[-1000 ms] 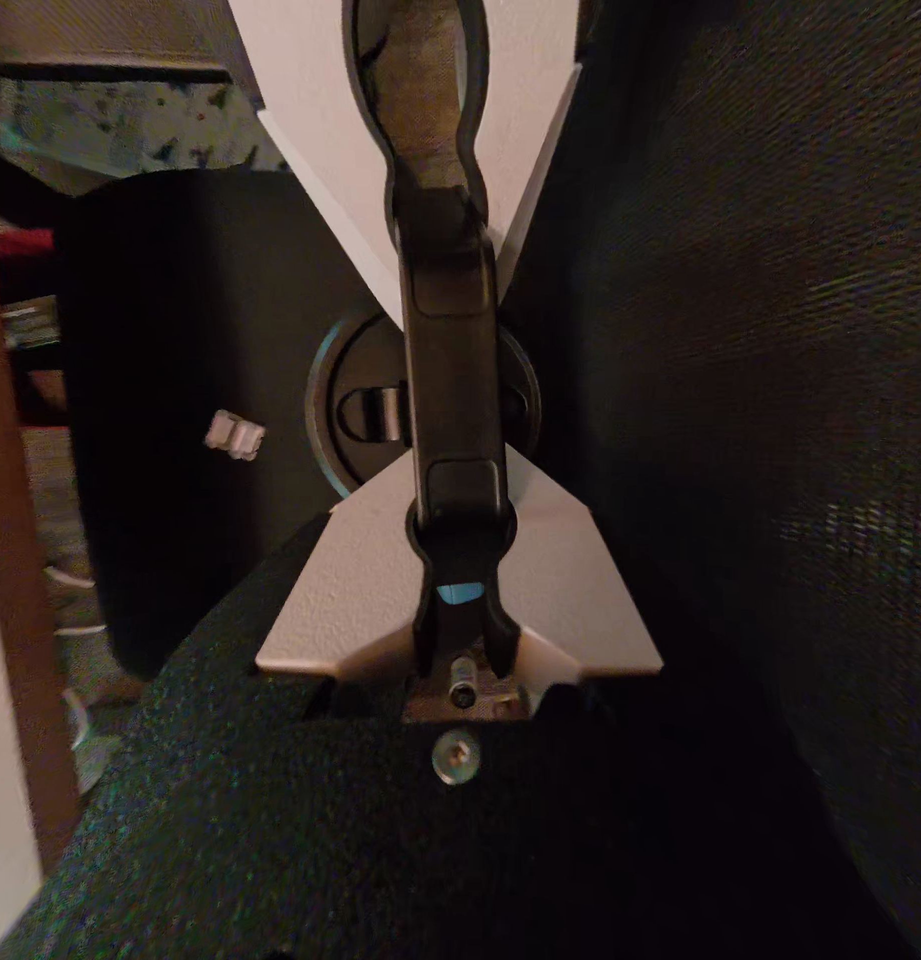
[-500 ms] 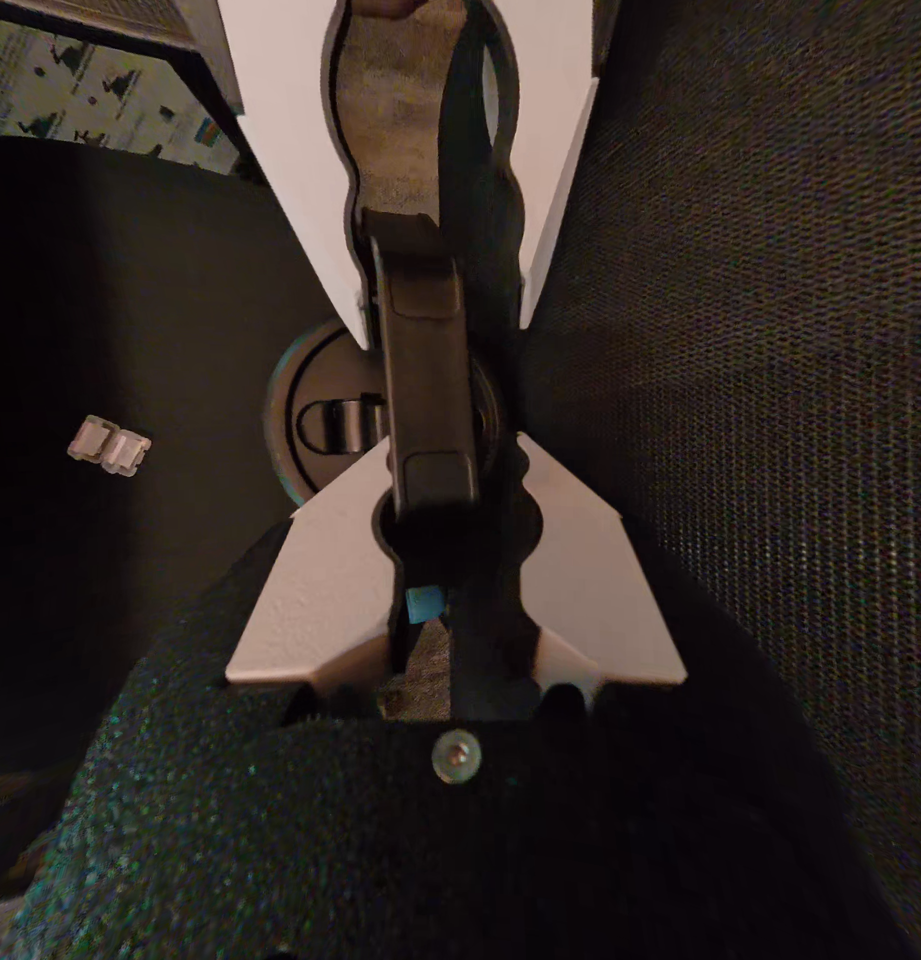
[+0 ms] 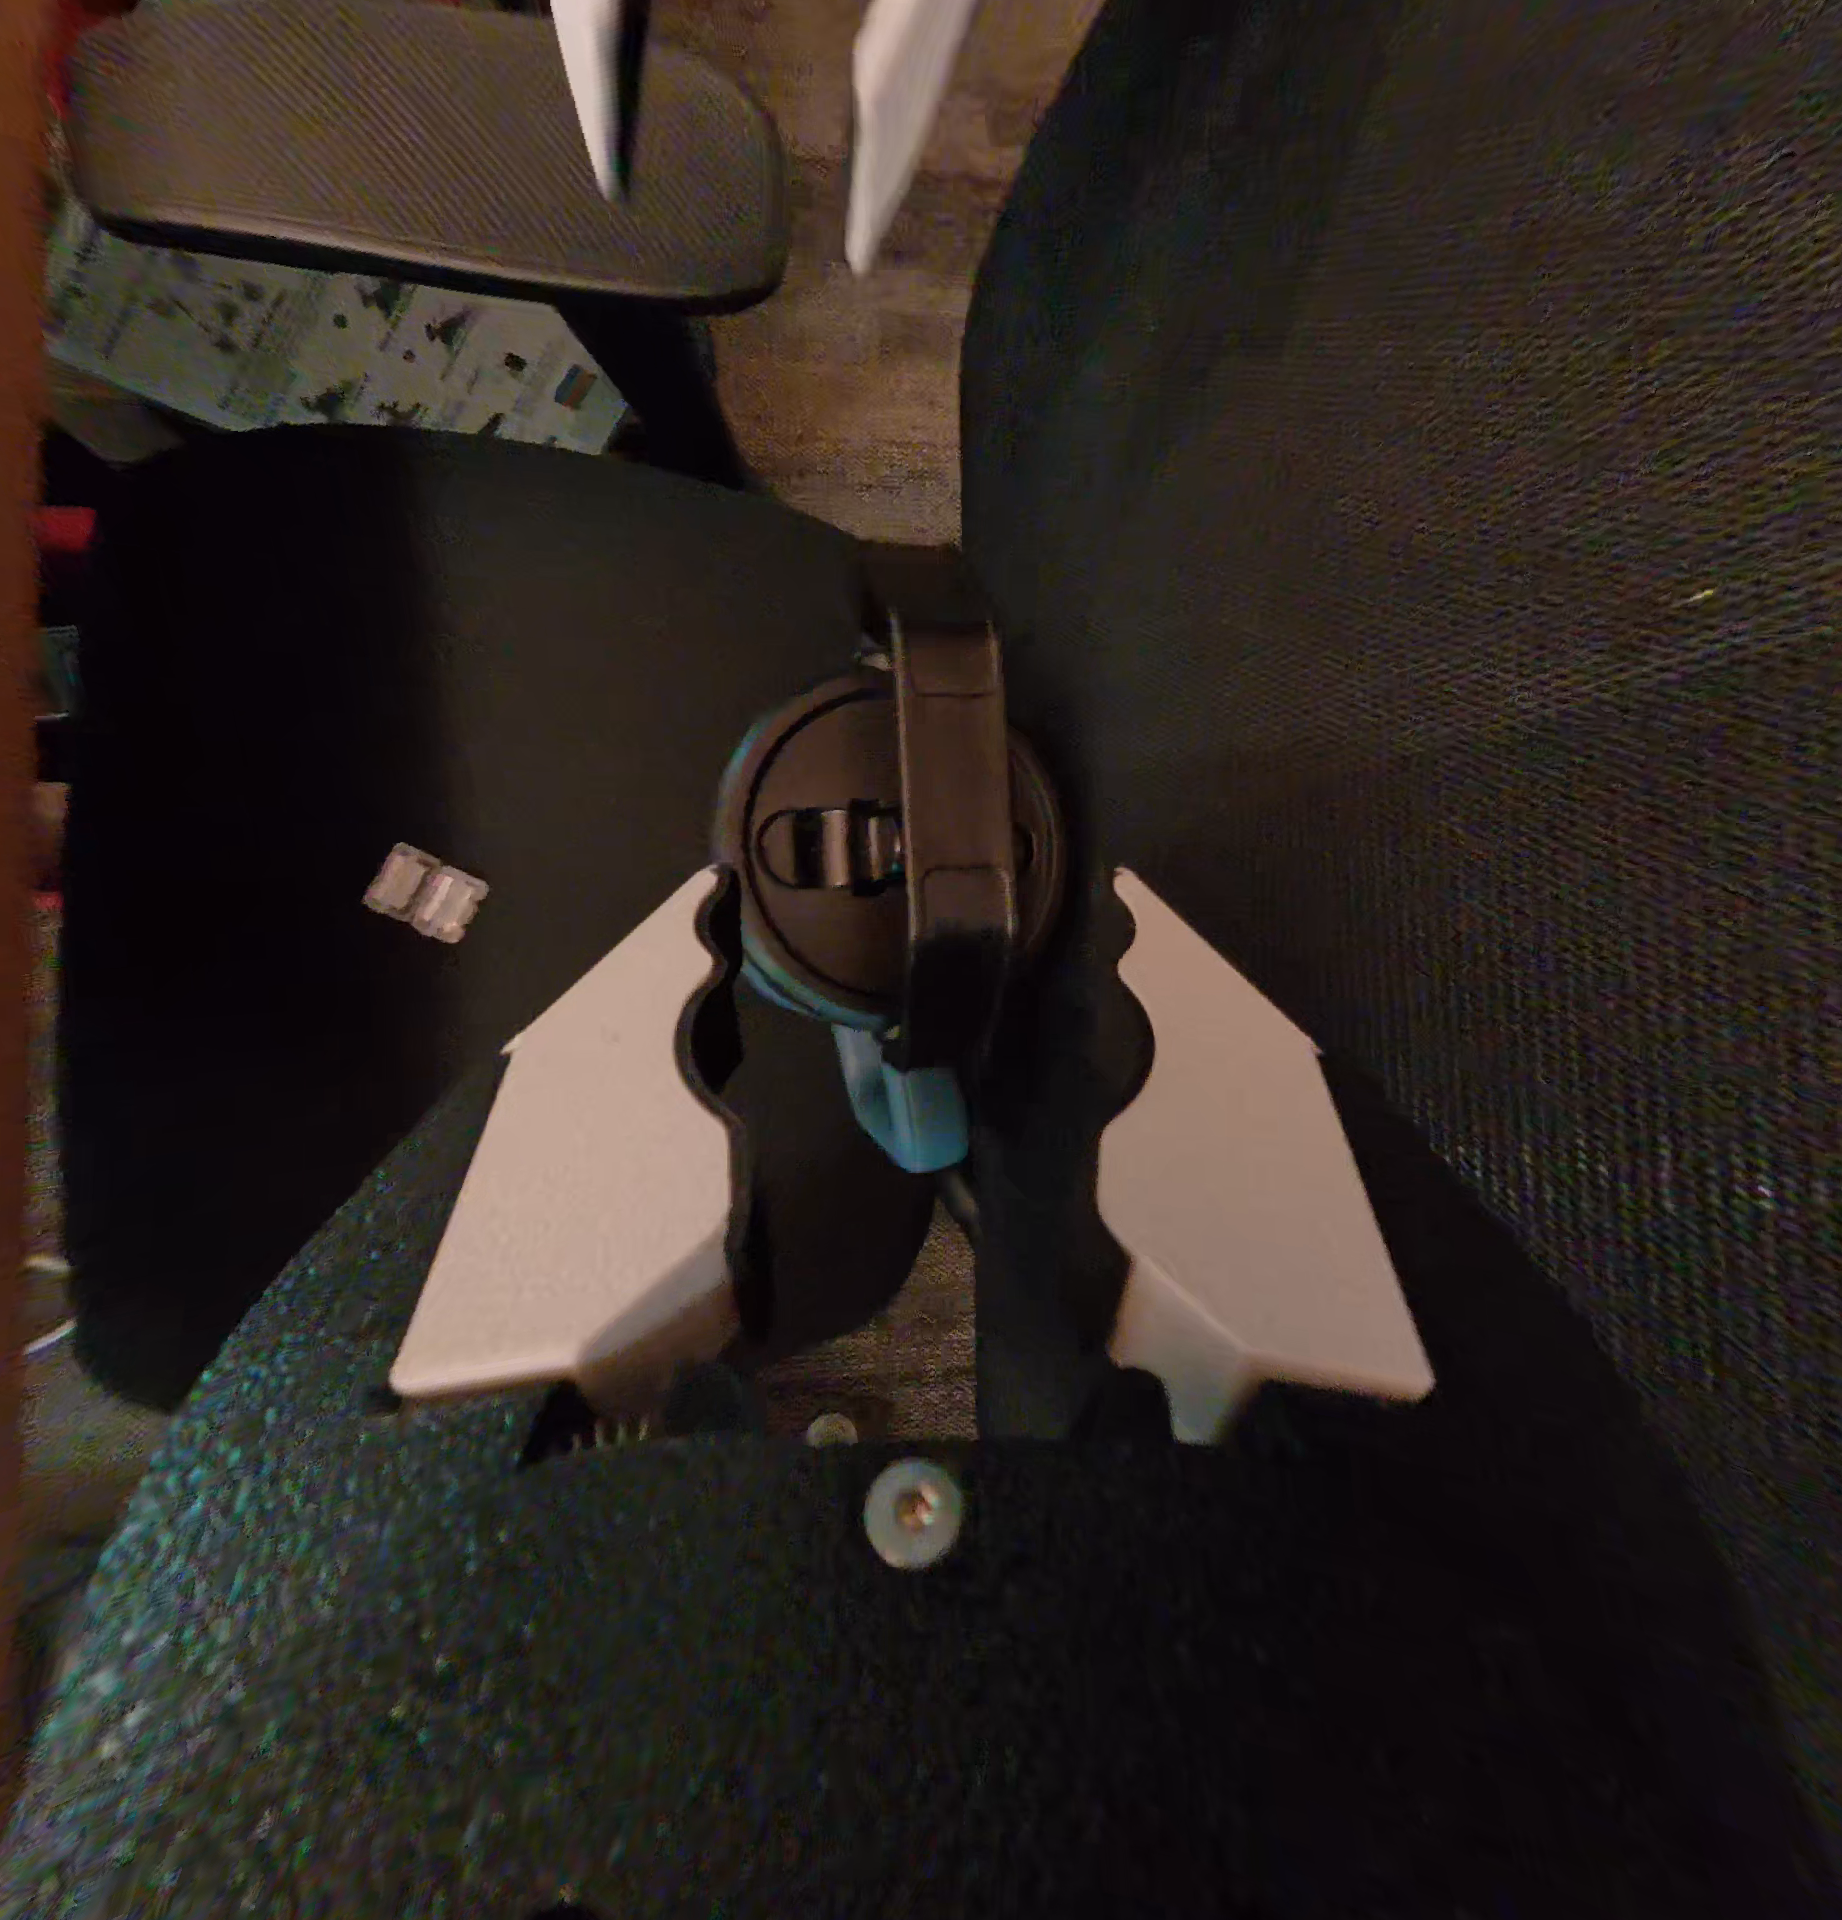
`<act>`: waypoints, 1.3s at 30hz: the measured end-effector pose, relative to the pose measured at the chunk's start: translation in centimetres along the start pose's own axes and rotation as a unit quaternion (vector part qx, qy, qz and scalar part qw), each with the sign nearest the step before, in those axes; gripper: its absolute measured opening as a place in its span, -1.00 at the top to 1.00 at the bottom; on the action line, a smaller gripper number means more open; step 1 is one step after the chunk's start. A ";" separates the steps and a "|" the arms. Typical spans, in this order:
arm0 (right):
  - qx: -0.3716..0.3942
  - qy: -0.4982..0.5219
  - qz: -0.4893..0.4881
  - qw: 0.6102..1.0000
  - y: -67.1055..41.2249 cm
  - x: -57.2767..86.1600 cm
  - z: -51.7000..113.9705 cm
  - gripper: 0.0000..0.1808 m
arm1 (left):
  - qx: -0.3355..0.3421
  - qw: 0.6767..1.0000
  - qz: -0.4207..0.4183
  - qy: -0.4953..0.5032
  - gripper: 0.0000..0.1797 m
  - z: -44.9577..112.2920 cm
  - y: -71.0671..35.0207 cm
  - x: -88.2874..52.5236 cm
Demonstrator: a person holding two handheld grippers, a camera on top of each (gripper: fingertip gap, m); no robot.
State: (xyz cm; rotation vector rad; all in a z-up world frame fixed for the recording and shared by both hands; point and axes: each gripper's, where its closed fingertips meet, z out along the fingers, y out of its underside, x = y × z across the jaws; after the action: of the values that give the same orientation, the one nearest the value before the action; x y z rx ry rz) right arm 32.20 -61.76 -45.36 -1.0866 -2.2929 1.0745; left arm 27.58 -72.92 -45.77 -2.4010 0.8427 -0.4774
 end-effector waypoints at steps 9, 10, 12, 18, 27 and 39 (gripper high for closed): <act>0.047 0.278 0.122 0.952 2.5 2.2 -15.6 0.55 | 0.087 0.993 -0.043 -0.073 0.25 -8.4 -2.0 -0.2; 0.049 0.309 0.126 0.941 2.6 1.3 -17.3 0.53 | 0.106 0.989 -0.049 -0.089 0.25 -9.6 -2.5 -0.1; 0.055 0.380 0.144 0.912 2.7 -0.8 -21.0 0.42 | 0.141 0.981 -0.049 -0.122 0.24 -12.5 -3.7 0.3; 0.051 0.526 0.180 0.830 0.9 -10.9 -28.2 0.22 | 0.233 0.916 -0.020 -0.325 0.29 -24.1 -6.6 2.5; 0.060 0.550 0.189 0.811 -4.5 -25.0 -29.4 -0.04 | 0.249 0.826 -0.049 -0.503 0.28 -34.6 -6.1 11.8; 0.143 0.612 0.205 0.750 -2.4 -32.4 -39.8 -0.32 | 0.351 0.867 0.010 -0.353 0.23 -21.9 -25.4 26.0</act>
State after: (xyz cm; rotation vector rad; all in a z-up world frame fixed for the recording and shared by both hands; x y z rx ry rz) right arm 75.64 -68.95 -18.85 -1.5287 -0.8305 0.4744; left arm 47.84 -81.57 -9.54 -1.6678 0.2761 0.1229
